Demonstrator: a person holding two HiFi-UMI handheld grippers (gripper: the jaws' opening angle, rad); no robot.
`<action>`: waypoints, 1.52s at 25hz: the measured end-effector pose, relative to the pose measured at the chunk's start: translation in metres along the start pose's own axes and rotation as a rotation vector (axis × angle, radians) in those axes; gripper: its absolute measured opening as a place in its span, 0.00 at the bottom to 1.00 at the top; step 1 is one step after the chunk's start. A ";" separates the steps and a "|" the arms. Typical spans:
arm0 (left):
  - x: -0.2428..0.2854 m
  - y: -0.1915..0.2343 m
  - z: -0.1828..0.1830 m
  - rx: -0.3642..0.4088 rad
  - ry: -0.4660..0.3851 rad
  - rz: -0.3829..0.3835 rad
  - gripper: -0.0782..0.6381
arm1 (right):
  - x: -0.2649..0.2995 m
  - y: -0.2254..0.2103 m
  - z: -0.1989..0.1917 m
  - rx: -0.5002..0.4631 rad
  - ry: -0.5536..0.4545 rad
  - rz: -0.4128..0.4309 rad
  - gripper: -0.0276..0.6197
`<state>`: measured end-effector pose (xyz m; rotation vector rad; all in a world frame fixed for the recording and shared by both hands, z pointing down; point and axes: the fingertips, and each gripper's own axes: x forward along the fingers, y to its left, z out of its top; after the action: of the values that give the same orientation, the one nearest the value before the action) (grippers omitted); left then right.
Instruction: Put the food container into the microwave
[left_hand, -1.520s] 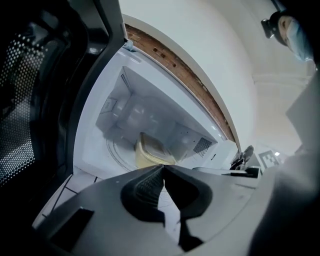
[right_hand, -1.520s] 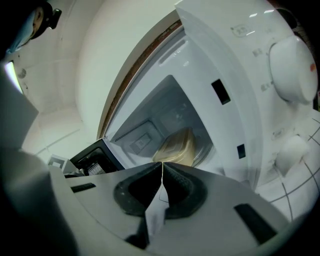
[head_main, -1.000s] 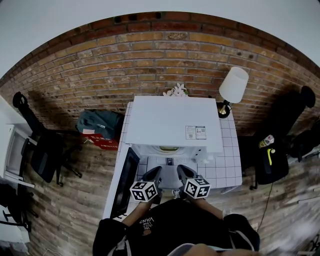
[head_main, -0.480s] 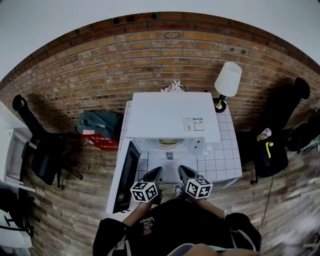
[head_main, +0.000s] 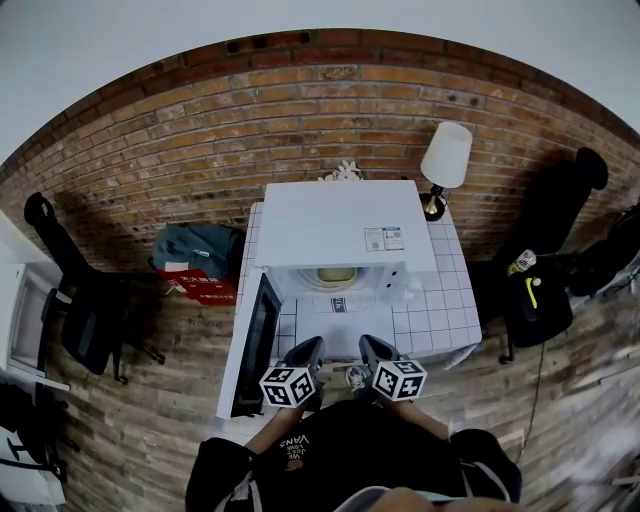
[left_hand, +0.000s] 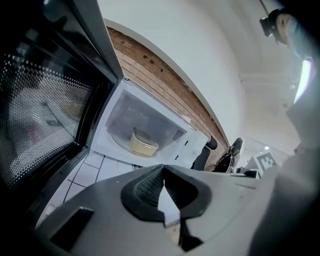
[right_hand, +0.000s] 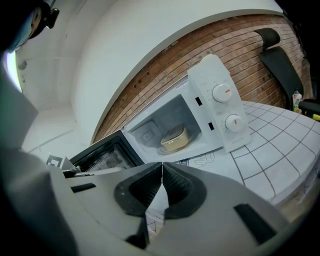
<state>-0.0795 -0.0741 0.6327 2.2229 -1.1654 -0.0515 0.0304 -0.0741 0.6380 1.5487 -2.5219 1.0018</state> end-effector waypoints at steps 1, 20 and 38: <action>-0.002 -0.001 -0.001 0.002 0.000 -0.002 0.12 | -0.002 0.001 -0.001 0.002 -0.003 -0.002 0.05; -0.036 -0.002 -0.011 0.015 -0.013 0.027 0.12 | -0.019 0.015 -0.023 0.005 -0.009 -0.017 0.05; -0.036 -0.002 -0.014 0.015 -0.012 0.027 0.12 | -0.019 0.014 -0.026 -0.007 0.002 -0.017 0.05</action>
<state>-0.0955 -0.0392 0.6336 2.2222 -1.2064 -0.0455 0.0212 -0.0414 0.6454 1.5638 -2.5035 0.9905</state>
